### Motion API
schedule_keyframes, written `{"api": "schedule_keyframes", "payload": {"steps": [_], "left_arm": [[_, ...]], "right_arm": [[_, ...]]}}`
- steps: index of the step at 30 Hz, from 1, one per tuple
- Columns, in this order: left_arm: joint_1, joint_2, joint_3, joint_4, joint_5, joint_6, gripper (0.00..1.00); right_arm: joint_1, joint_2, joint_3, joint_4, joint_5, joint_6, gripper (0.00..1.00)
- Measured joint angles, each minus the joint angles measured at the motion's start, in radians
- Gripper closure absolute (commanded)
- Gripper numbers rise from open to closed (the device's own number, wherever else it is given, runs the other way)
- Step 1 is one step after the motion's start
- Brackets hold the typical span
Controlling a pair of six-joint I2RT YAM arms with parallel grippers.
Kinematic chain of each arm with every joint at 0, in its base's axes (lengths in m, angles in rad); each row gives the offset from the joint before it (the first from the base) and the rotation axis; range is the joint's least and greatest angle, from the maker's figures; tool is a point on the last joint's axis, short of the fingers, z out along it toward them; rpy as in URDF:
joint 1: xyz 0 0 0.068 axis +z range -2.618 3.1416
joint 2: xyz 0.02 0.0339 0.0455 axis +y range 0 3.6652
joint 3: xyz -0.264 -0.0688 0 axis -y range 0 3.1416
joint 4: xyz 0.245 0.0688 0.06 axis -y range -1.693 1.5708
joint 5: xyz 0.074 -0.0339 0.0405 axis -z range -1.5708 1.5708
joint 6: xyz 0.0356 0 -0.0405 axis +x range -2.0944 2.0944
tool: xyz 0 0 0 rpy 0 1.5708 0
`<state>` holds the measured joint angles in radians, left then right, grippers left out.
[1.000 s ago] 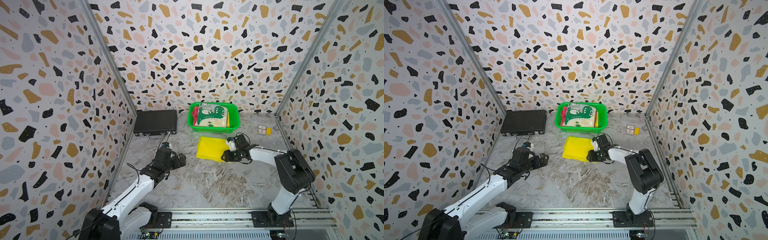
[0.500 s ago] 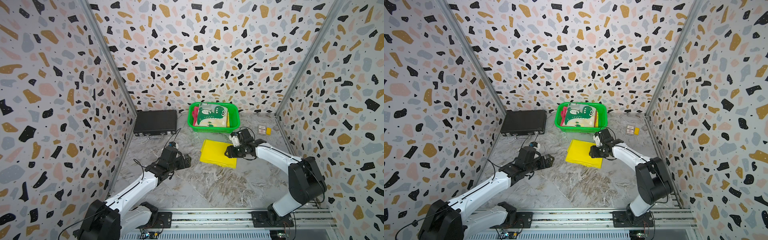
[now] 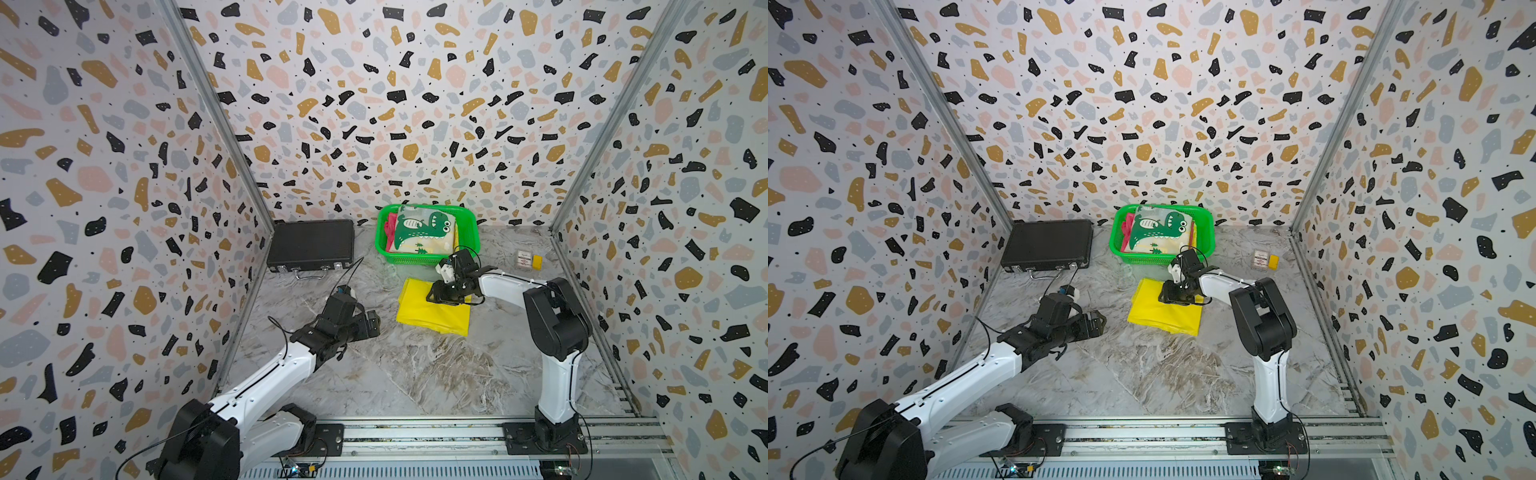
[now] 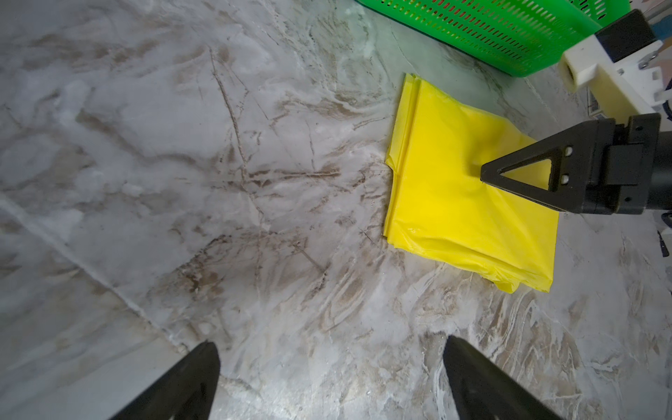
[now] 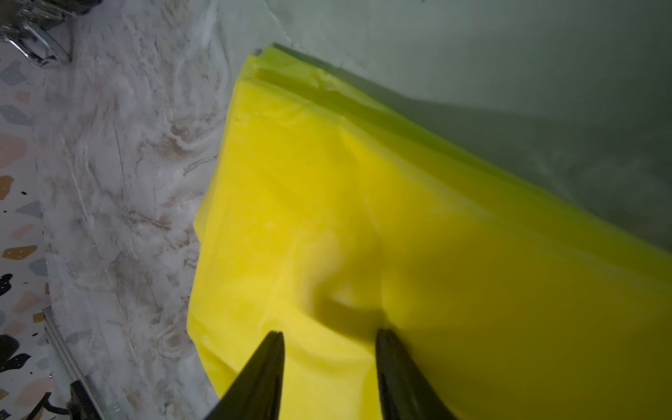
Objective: Put the folded raincoat in the basket
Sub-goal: Move the raincoat to the center of the board, then pick up the raincoat from the center of the board.
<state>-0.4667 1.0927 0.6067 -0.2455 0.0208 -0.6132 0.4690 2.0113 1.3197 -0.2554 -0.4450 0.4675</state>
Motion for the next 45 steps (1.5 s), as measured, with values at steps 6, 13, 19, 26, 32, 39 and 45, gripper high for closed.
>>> {"api": "schedule_keyframes", "payload": {"steps": [6,13,19,26,32,39,45], "left_arm": [[0.000,0.026,0.000,0.006,0.007,0.000,0.00],[-0.015,0.117,0.000,0.142,0.159,0.009,0.00],[-0.077,0.243,0.029,0.192,0.207,0.011,0.00],[-0.119,0.335,0.084,0.222,0.209,0.019,0.00],[-0.167,0.415,0.167,0.219,0.200,0.061,0.00],[-0.210,0.482,0.189,0.204,0.194,0.101,0.00],[-0.211,0.542,0.198,0.203,0.197,0.110,0.03]], "right_arm": [[0.004,-0.077,-0.141,0.074,-0.019,-0.037,0.54],[0.005,-0.230,-0.329,0.018,-0.058,-0.164,0.53],[0.009,-0.373,-0.430,-0.069,-0.042,-0.173,0.45],[0.008,-0.654,-0.430,-0.197,0.189,-0.126,0.33],[-0.127,-0.769,-0.453,-0.285,0.307,-0.062,0.33],[-0.203,-0.758,-0.603,-0.311,0.273,-0.001,0.33],[-0.203,-0.723,-0.663,-0.265,0.198,0.039,0.34]]}}
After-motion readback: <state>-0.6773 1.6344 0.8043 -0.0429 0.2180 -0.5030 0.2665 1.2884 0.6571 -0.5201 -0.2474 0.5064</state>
